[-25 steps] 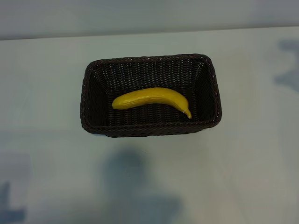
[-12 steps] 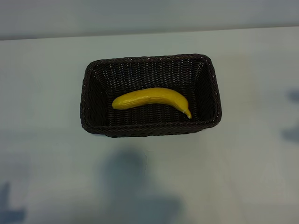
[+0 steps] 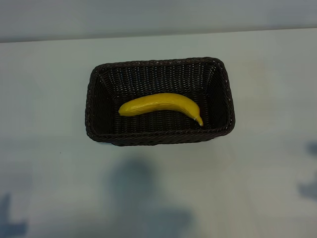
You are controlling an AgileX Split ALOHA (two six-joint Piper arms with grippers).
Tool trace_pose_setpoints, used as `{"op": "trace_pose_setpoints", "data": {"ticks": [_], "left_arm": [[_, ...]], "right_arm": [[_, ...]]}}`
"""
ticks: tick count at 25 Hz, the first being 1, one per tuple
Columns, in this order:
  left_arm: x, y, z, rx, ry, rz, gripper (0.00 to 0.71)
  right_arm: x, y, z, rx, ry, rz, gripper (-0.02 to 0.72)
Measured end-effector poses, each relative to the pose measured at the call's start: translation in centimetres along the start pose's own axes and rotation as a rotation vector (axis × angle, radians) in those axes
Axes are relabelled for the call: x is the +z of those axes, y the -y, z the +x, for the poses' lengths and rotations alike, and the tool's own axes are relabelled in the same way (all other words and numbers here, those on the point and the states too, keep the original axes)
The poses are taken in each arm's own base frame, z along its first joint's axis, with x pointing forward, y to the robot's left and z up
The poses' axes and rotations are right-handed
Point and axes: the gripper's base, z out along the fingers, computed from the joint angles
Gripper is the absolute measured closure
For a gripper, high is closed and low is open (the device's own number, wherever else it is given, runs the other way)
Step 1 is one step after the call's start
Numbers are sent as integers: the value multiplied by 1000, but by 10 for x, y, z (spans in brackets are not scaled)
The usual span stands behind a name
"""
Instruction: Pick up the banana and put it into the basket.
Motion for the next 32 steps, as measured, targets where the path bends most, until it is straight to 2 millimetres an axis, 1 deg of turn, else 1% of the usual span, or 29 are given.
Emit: {"op": "trace_pose_setpoints", "data": {"ticks": [3,7,17,32], "left_arm": [[0,0,0,0,0,0,181],[0,0,0,0,0,0,181],[0,0,0,0,0,0,181],[0,0,0,1,0,0,181]], "right_arm": [[-3,-1,11,-3,22,-1,205],[-2,-3,27,0,49,-10,205],[-21,-7,43,-6,235,-22,205],[-18,-7,44,-8,246,-23,205]]}}
